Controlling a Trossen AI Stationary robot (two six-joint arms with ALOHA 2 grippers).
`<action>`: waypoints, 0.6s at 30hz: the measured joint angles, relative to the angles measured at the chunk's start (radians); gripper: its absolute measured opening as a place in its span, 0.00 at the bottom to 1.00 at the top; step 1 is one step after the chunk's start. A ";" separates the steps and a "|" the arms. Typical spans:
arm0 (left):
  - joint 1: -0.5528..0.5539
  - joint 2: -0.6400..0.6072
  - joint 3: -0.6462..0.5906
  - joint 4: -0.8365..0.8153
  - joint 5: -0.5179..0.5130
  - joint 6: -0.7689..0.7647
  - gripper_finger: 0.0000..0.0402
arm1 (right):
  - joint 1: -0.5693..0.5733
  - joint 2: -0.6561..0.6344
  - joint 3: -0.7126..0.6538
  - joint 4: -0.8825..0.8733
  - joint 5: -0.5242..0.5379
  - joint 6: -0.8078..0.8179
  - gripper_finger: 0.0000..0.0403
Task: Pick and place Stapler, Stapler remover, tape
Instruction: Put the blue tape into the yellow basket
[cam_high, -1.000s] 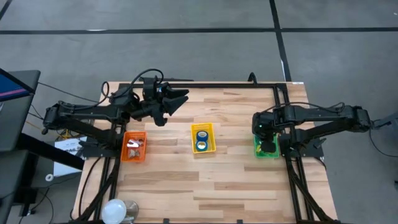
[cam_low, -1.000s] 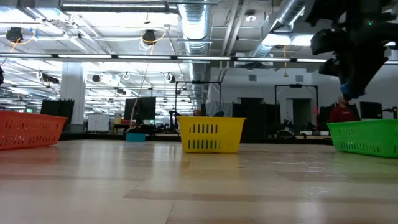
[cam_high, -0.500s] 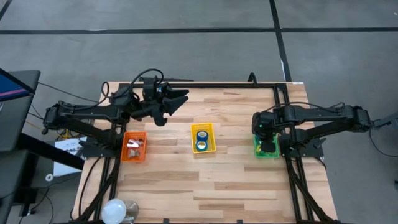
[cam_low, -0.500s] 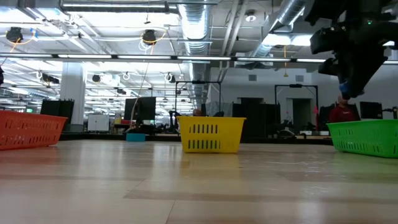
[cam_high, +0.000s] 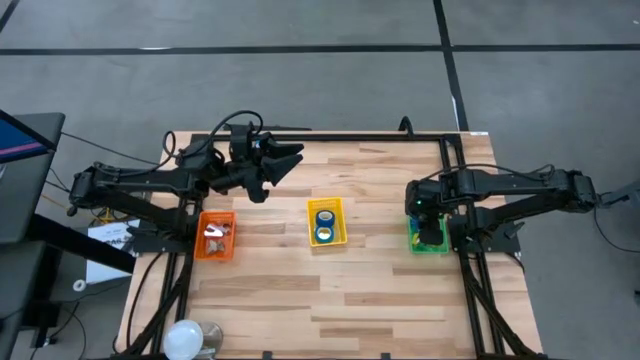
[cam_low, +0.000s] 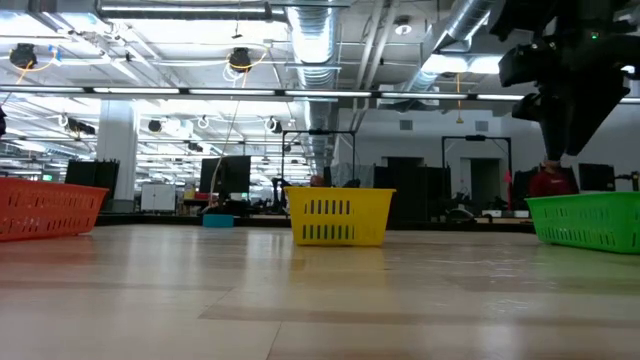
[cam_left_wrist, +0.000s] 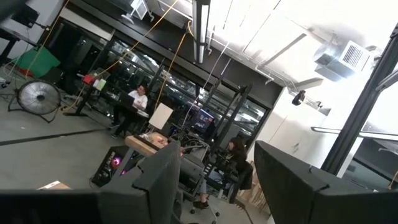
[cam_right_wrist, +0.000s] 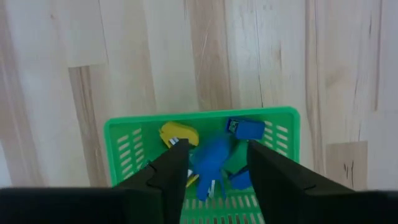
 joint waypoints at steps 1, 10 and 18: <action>0.000 0.000 0.000 0.000 0.000 0.000 0.49 | 0.000 0.000 0.000 0.000 0.000 0.000 0.40; 0.000 0.000 0.000 0.000 0.000 0.000 0.49 | 0.000 0.000 0.006 -0.002 0.000 -0.003 0.49; 0.000 0.000 0.000 0.001 0.003 0.000 0.49 | 0.000 0.000 0.134 0.075 0.000 -0.005 0.49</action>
